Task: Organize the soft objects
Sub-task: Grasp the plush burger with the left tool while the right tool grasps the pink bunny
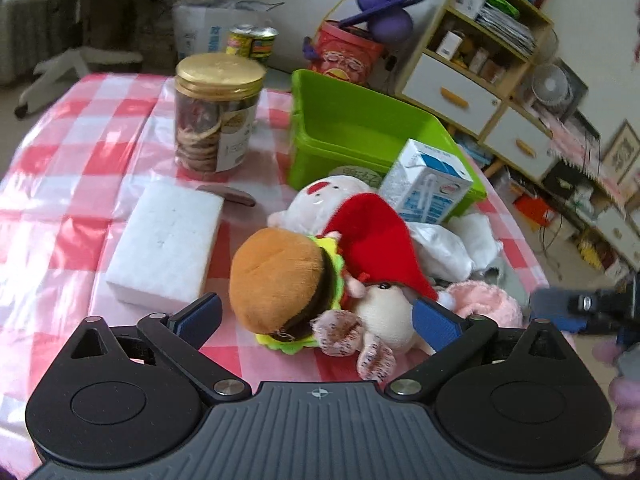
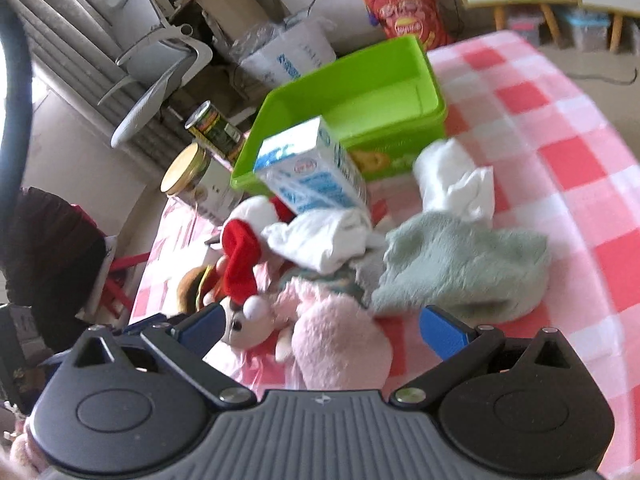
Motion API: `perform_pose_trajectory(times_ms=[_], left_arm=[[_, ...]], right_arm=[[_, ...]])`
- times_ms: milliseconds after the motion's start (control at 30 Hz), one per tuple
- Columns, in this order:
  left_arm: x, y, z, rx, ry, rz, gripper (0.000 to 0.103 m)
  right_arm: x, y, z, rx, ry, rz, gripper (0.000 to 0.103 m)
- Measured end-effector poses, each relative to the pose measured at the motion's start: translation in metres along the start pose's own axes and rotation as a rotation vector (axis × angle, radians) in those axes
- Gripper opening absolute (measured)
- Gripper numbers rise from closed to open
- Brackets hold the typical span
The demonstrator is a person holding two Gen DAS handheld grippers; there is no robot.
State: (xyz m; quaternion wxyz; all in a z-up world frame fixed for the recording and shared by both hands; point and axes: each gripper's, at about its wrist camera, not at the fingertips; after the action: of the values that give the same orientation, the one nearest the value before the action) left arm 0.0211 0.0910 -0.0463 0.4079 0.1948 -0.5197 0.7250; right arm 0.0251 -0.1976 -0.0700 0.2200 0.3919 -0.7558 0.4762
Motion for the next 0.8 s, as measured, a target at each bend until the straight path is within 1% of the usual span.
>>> perform_pose_trajectory(times_ms=[67,167,233,300,367,467,633,733,767,800], left_arm=[[-0.001,-0.001,-0.008,0.049,0.022,0.008,0.094],[-0.001,-0.004,-0.014,0.092,0.035,0.035,0.090],[-0.002,-0.005,-0.017,0.104,0.038,0.049,0.088],[-0.005,-0.005,-0.017,0.098,0.037,0.051,0.086],[-0.009,-0.005,-0.016,0.083,0.023,0.049,0.082],[-0.015,-0.005,-0.013,0.059,0.006,0.043,0.078],[-0.020,-0.005,-0.012,0.043,-0.021,0.052,0.076],[-0.022,-0.006,-0.014,0.055,-0.029,0.055,0.075],[-0.022,-0.006,-0.015,0.062,-0.032,0.055,0.073],[-0.022,-0.006,-0.015,0.068,-0.032,0.055,0.073]], right_arm=[[-0.005,0.002,0.002,-0.014,-0.005,-0.020,0.090],[-0.011,0.002,0.003,-0.025,-0.006,-0.046,0.084],[-0.012,0.003,0.004,-0.028,0.002,-0.057,0.080],[-0.016,0.005,0.004,-0.030,0.011,-0.067,0.077],[-0.019,0.005,0.006,-0.042,0.015,-0.079,0.074],[-0.024,0.006,0.006,-0.051,0.026,-0.096,0.069],[-0.033,0.007,0.006,-0.056,0.045,-0.121,0.062],[-0.039,0.008,0.006,-0.059,0.061,-0.137,0.052],[-0.040,0.008,0.007,-0.061,0.061,-0.142,0.046],[-0.041,0.008,0.007,-0.066,0.057,-0.144,0.046]])
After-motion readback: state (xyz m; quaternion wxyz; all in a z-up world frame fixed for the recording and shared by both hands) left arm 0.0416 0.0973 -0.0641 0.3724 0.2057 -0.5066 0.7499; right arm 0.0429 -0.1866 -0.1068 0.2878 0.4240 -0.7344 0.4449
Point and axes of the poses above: each gripper's, at about its wrist camera, not at the fingertips, and x roughly against the way its jaws point, z to its right, y to its underside, and after that the axes turned 5 degrees about y, right-handed
